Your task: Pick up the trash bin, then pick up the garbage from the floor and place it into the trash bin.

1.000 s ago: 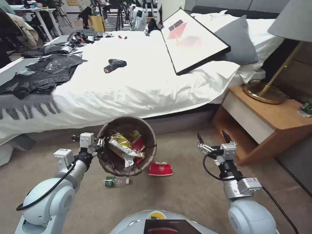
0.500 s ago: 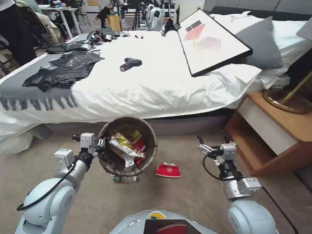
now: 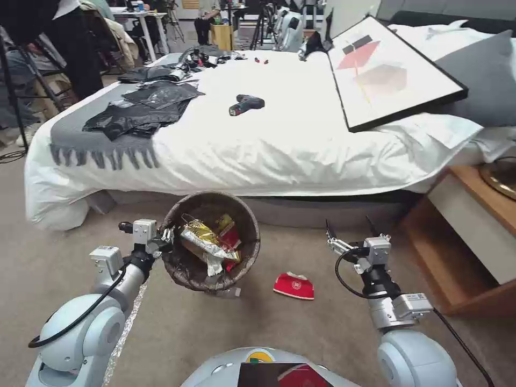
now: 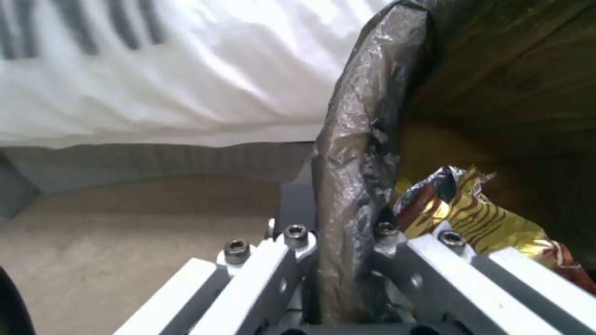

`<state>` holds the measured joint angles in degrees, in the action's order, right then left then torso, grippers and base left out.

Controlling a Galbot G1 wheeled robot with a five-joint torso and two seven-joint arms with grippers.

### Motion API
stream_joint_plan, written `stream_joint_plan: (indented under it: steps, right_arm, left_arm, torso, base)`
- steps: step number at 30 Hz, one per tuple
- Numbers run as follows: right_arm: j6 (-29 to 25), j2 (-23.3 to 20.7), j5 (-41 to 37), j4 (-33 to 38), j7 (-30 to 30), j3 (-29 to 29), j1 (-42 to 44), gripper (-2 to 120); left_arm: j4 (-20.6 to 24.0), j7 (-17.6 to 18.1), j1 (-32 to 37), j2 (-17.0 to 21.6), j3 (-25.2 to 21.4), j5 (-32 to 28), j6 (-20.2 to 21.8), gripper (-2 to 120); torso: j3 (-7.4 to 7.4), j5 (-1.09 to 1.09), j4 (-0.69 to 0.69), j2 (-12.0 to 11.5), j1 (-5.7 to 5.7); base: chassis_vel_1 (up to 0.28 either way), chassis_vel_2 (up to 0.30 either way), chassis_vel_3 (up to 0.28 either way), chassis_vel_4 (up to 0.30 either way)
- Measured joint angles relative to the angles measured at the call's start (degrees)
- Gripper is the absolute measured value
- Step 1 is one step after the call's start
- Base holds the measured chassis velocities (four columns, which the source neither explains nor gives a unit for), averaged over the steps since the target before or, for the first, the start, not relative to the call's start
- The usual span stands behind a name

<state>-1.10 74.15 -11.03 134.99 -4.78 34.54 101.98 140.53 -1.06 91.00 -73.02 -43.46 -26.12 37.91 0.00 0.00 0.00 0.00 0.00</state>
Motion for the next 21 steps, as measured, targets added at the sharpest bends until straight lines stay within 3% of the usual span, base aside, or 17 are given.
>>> stream_joint_plan:
  steps: [21]
  right_arm:
    - [0.28, -0.02, -0.23, -0.39, -0.43, 0.45, -0.09, 100]
  left_arm:
    - [-0.44, -0.01, -0.38, -0.03, -0.1, -0.02, -0.06, 2]
  torso:
    - [0.0, 0.0, -0.01, 0.0, 0.0]
  base:
    - [0.068, 0.057, 0.067, 0.07]
